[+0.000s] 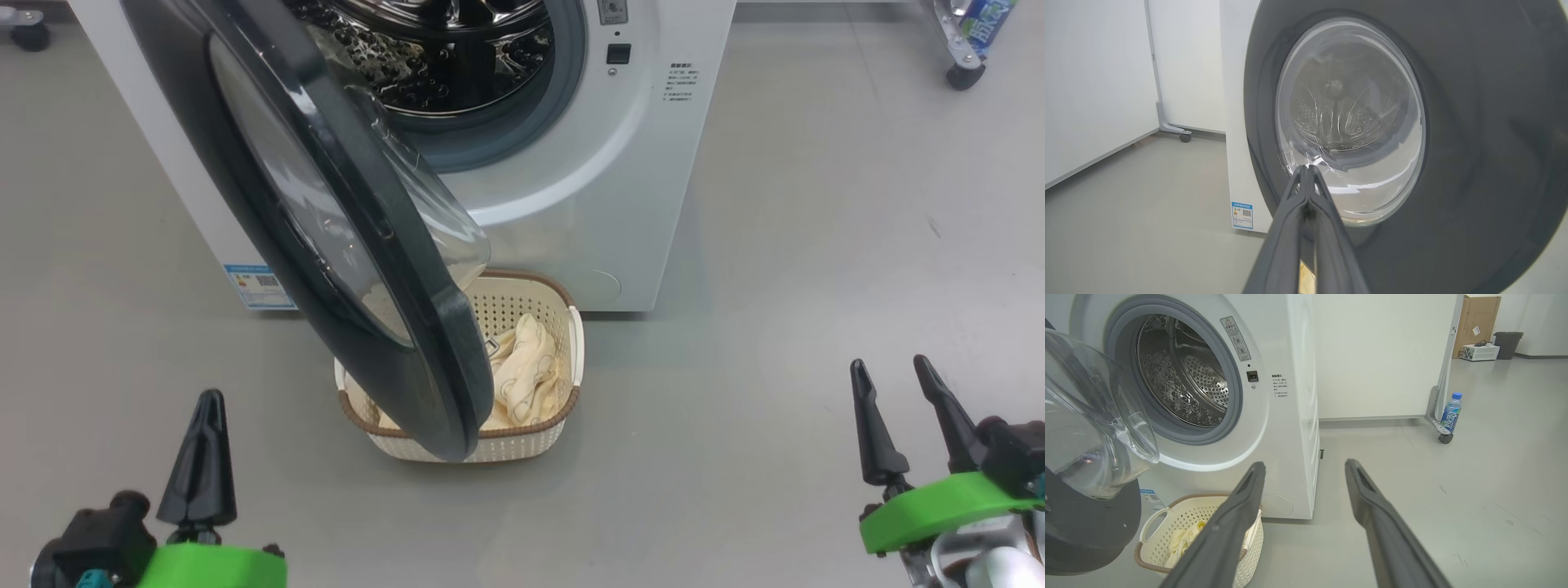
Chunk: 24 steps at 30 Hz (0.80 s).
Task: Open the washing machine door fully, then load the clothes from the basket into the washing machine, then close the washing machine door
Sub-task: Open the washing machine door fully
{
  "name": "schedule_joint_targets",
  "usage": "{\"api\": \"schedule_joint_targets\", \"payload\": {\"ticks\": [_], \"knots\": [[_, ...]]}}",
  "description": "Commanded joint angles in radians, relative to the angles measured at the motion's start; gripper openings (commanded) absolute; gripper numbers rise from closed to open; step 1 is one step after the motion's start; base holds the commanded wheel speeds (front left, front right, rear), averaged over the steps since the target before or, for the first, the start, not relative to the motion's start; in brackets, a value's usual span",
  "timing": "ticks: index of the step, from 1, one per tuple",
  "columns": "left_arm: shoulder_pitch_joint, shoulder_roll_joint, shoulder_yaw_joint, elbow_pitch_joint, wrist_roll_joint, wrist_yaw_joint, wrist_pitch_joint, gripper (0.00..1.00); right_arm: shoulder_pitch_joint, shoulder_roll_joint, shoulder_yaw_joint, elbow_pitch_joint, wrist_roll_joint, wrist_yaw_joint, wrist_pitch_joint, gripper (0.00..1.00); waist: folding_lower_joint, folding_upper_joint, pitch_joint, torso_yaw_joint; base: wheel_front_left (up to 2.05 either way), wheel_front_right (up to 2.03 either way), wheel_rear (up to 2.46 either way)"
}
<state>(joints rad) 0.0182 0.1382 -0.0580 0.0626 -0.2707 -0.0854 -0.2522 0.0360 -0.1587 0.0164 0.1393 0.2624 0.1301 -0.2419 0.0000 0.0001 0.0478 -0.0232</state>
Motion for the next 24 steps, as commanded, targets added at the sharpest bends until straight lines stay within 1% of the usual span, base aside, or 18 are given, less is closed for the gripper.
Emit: {"api": "schedule_joint_targets", "payload": {"ticks": [1,7,11,17,23,24], "knots": [[-0.054,0.011,0.050,-0.055,0.016,0.006,-0.010,0.00,-0.022,-0.017,0.008,-0.026,-0.007,0.001,-0.007,1.00,0.0000,-0.0001,-0.002,0.003,0.00,0.00,0.00],[-0.116,0.042,0.050,-0.189,0.052,0.007,-0.003,0.00,-0.017,-0.013,-0.004,-0.019,-0.010,0.001,-0.010,1.00,0.0000,-0.0001,-0.027,0.013,0.00,0.00,0.00],[-0.192,0.063,0.014,-0.295,0.061,-0.005,0.047,0.00,-0.013,-0.013,-0.004,-0.011,-0.010,0.001,-0.011,1.00,0.0000,-0.0001,-0.042,0.014,0.00,0.00,0.00],[-0.344,0.070,-0.109,-0.404,0.056,-0.029,0.146,0.00,-0.013,-0.015,0.002,-0.005,-0.010,0.001,-0.010,1.00,0.0000,-0.0001,-0.052,0.003,0.00,0.00,0.00],[-0.463,0.031,-0.242,-0.442,0.047,-0.037,0.199,0.00,-0.020,-0.020,0.013,-0.007,-0.009,0.001,-0.007,1.00,0.0000,-0.0001,-0.048,-0.021,0.00,0.00,0.00],[-0.463,0.031,-0.242,-0.442,0.047,-0.037,0.199,0.00,-0.020,-0.020,0.013,-0.007,-0.009,0.001,-0.007,1.00,0.0000,-0.0001,-0.048,-0.021,0.00,0.00,0.00]]}}
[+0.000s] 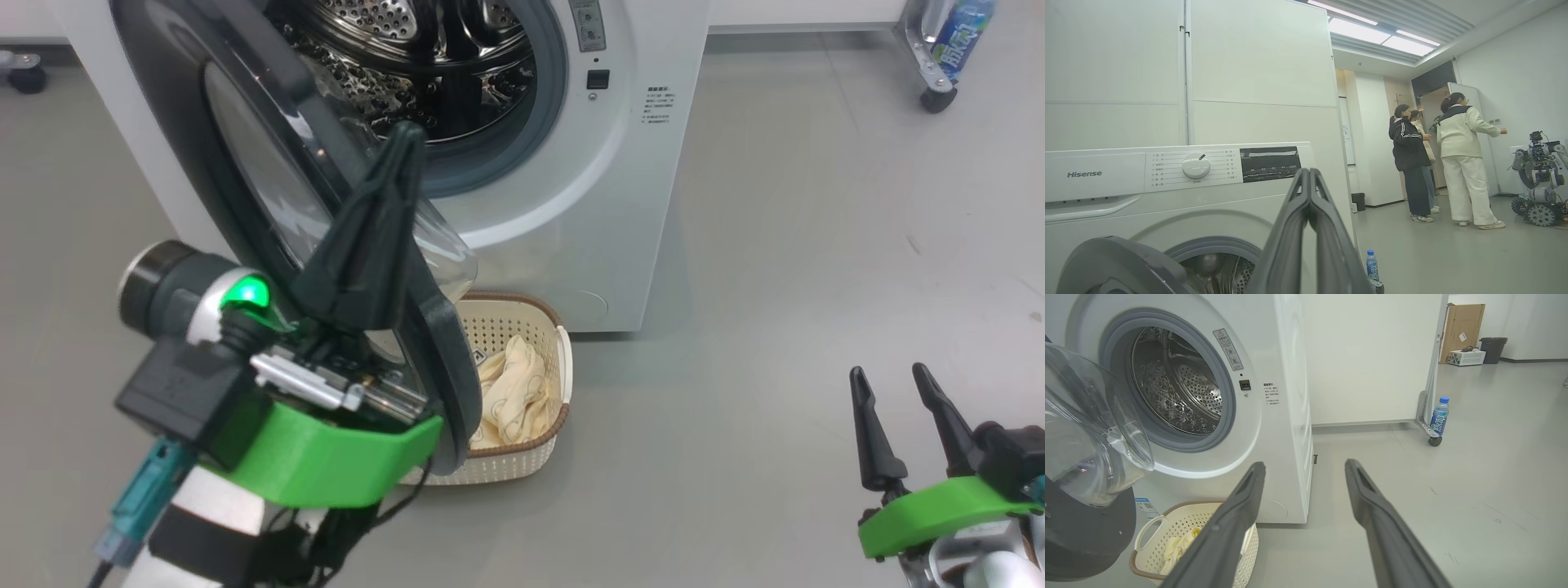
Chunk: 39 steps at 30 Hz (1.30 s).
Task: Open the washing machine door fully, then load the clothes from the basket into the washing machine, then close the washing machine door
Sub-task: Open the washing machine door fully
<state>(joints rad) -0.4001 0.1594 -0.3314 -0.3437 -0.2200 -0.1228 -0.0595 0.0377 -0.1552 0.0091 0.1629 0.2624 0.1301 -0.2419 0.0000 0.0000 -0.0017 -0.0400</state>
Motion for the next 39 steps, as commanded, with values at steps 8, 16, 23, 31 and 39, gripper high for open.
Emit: {"api": "schedule_joint_targets", "payload": {"ticks": [8,16,23,31,39], "knots": [[-0.097,-0.062,-0.159,-0.013,-0.033,-0.004,0.021,0.00,-0.034,-0.024,0.028,-0.030,-0.010,0.001,-0.007,1.00,0.0000,0.0000,0.026,-0.026,0.00,0.00,0.00],[-0.061,-0.091,-0.286,0.081,-0.062,-0.004,0.005,0.00,-0.053,-0.020,0.035,-0.030,-0.016,0.001,-0.008,1.00,0.0000,0.0000,0.068,-0.026,0.00,0.00,0.00],[-0.026,-0.087,-0.319,0.167,-0.060,-0.001,-0.032,0.00,-0.068,-0.023,0.033,-0.027,-0.017,0.001,-0.010,1.00,0.0000,0.0000,0.105,-0.006,0.00,0.00,0.00],[-0.006,-0.073,-0.311,0.281,-0.071,0.014,-0.048,0.00,-0.093,-0.024,0.038,-0.020,-0.015,0.001,-0.013,1.00,0.0000,0.0000,0.142,0.015,0.00,0.00,0.00],[-0.005,-0.065,-0.281,0.384,-0.095,0.030,-0.073,0.00,-0.111,-0.026,0.044,-0.010,-0.010,0.001,-0.015,1.00,0.0000,0.0000,0.165,0.024,0.00,0.00,0.00]]}}
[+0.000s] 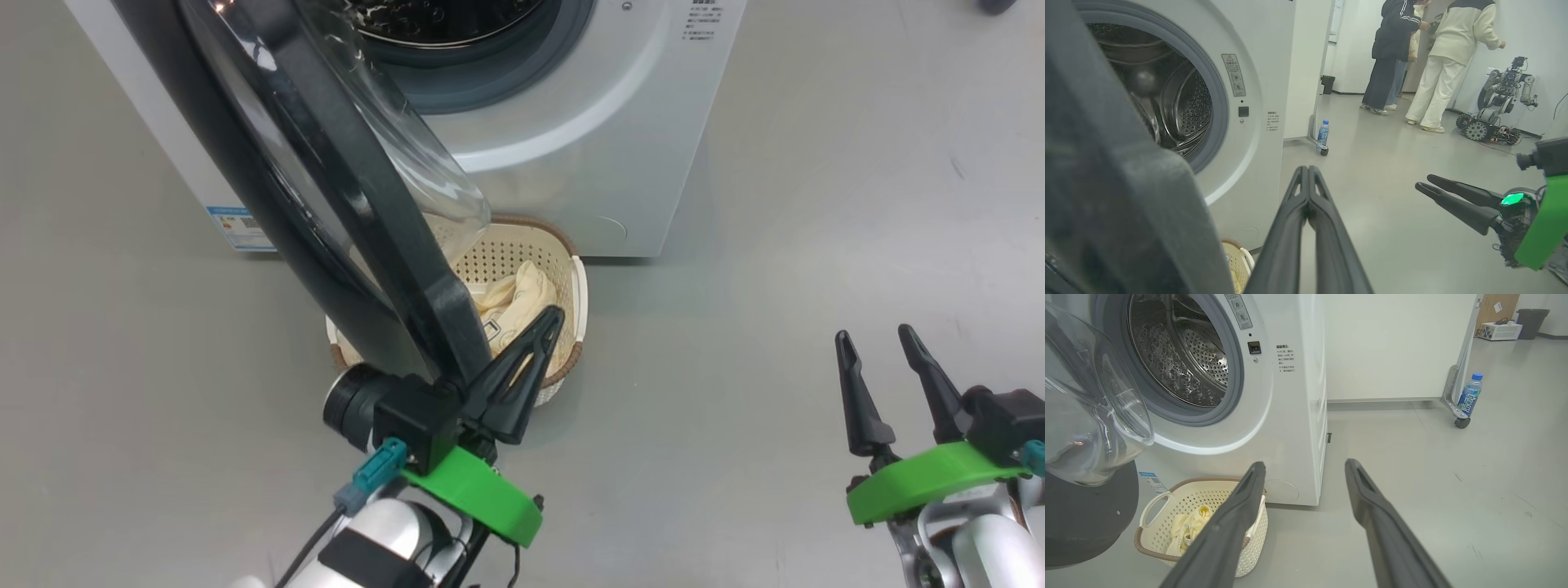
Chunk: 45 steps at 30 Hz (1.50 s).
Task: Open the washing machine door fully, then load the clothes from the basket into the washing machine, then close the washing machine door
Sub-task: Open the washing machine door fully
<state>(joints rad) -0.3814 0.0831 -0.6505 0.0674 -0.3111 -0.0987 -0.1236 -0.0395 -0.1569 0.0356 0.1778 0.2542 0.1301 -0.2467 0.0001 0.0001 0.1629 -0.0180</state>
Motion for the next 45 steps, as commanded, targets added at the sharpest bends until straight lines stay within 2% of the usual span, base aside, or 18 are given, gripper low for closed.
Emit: {"api": "schedule_joint_targets", "payload": {"ticks": [1,28,45], "knots": [[-0.022,0.012,0.041,-0.017,-0.006,0.008,-0.011,0.00,-0.034,-0.024,0.017,-0.024,-0.001,0.001,-0.011,1.00,-0.0001,-0.0001,0.002,0.005,0.00,0.00,0.00],[-0.011,0.015,0.036,0.038,-0.032,0.048,-0.003,0.00,-0.037,-0.028,0.024,0.001,0.012,0.001,-0.014,1.00,-0.0001,-0.0001,-0.019,0.076,0.00,0.00,0.00],[0.013,0.043,0.071,0.063,-0.040,0.119,0.013,0.00,-0.021,-0.037,0.027,0.004,0.025,0.001,-0.014,1.00,-0.0001,-0.0001,-0.045,0.106,0.00,0.00,0.00]]}}
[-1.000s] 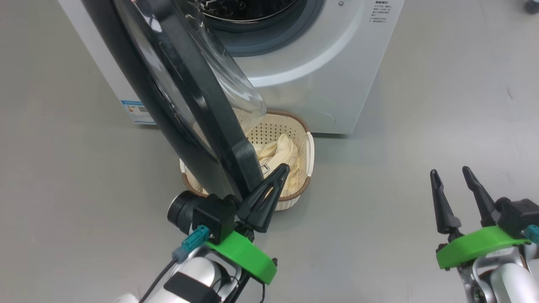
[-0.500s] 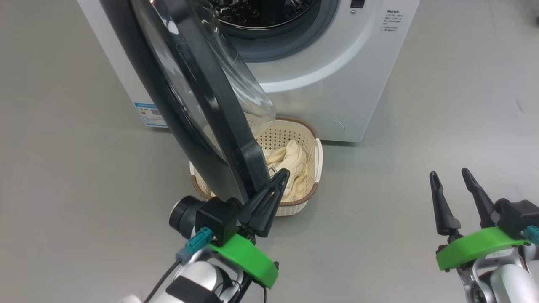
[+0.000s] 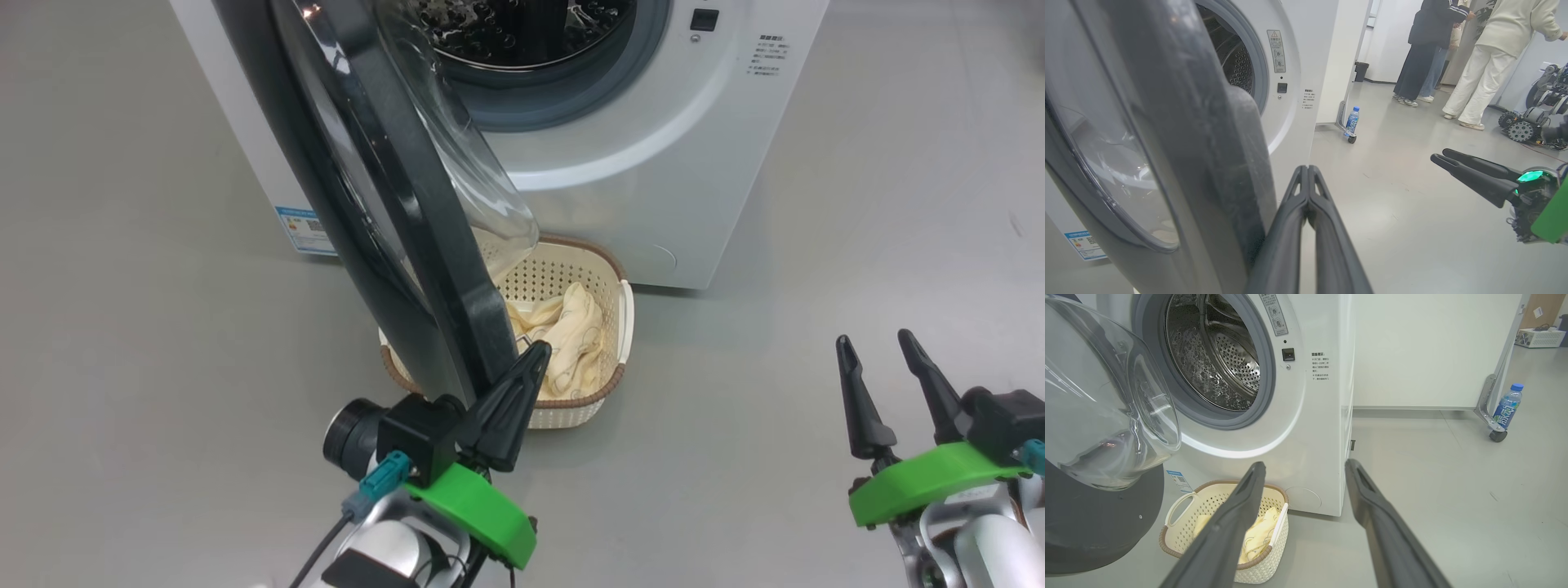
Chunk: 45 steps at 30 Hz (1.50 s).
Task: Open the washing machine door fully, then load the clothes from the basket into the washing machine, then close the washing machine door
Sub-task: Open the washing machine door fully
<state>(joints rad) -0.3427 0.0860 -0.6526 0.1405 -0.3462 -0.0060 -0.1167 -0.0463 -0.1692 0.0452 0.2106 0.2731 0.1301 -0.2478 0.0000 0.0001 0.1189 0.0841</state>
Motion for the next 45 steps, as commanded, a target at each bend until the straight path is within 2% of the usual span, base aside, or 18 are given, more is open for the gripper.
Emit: {"api": "schedule_joint_targets", "payload": {"ticks": [1,16,26,35,45], "knots": [[-0.025,0.041,0.074,-0.012,-0.006,0.028,0.007,0.00,-0.014,-0.024,0.017,-0.029,0.006,0.001,-0.013,1.00,0.0000,-0.0001,-0.001,0.007,0.00,0.00,0.00],[-0.015,0.066,0.077,-0.041,-0.007,0.048,0.012,0.00,-0.020,-0.023,0.025,-0.028,0.009,0.001,-0.014,1.00,0.0000,-0.0001,0.009,0.039,0.00,0.00,0.00],[0.011,0.098,0.121,-0.067,-0.007,0.110,0.009,0.00,-0.017,-0.026,0.021,-0.022,0.015,0.001,-0.014,1.00,0.0000,-0.0001,0.006,0.081,0.00,0.00,0.00],[0.043,0.116,0.174,-0.068,-0.021,0.179,0.011,0.00,-0.007,-0.033,0.019,-0.023,0.017,0.001,-0.014,1.00,0.0000,-0.0001,-0.004,0.160,0.00,0.00,0.00],[0.062,0.144,0.245,-0.062,-0.054,0.224,0.001,0.00,-0.006,-0.035,0.023,-0.024,0.020,0.001,-0.012,1.00,0.0000,-0.0001,-0.004,0.198,0.00,0.00,0.00]]}}
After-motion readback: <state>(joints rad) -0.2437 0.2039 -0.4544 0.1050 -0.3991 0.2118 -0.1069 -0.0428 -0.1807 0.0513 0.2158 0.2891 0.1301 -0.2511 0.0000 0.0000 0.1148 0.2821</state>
